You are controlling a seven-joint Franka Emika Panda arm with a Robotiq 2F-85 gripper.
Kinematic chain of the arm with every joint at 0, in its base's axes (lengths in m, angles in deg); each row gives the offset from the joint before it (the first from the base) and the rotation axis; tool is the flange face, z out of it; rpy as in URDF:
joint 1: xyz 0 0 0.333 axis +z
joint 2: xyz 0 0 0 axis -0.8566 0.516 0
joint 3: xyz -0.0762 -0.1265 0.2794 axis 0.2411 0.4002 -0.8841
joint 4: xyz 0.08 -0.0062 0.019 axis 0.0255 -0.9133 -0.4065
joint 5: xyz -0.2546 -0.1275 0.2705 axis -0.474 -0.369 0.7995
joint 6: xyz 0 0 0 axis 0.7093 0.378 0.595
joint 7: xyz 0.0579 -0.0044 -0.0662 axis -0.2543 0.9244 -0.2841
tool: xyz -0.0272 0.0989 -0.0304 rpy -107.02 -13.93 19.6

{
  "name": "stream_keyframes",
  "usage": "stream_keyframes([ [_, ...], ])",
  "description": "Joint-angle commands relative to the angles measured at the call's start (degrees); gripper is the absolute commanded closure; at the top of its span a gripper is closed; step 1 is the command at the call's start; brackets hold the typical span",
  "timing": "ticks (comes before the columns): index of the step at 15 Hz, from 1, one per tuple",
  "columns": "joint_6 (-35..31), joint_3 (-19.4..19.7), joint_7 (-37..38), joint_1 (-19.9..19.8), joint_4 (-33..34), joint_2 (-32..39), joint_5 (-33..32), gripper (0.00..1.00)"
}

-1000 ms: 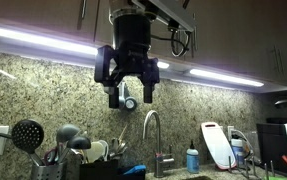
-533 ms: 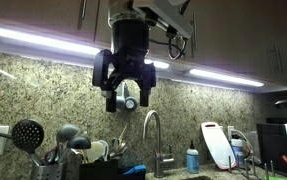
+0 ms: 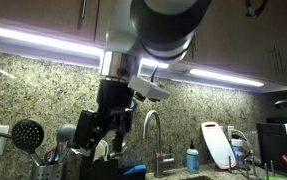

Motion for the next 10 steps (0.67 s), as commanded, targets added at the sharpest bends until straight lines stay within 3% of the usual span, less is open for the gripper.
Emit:
stream_keyframes([
  [1, -8.88, 0.66, -4.7, -0.57, 2.72, 4.87, 3.09, 0.0],
  [6, -22.36, 2.19, -3.31, 0.5, 4.79, 9.38, 6.19, 0.0],
  [9, -22.61, 0.12, -5.07, -0.56, 6.59, 11.12, 9.9, 0.0],
  [10, -19.07, -1.99, -6.57, -1.83, 7.15, 11.09, 11.86, 0.0],
])
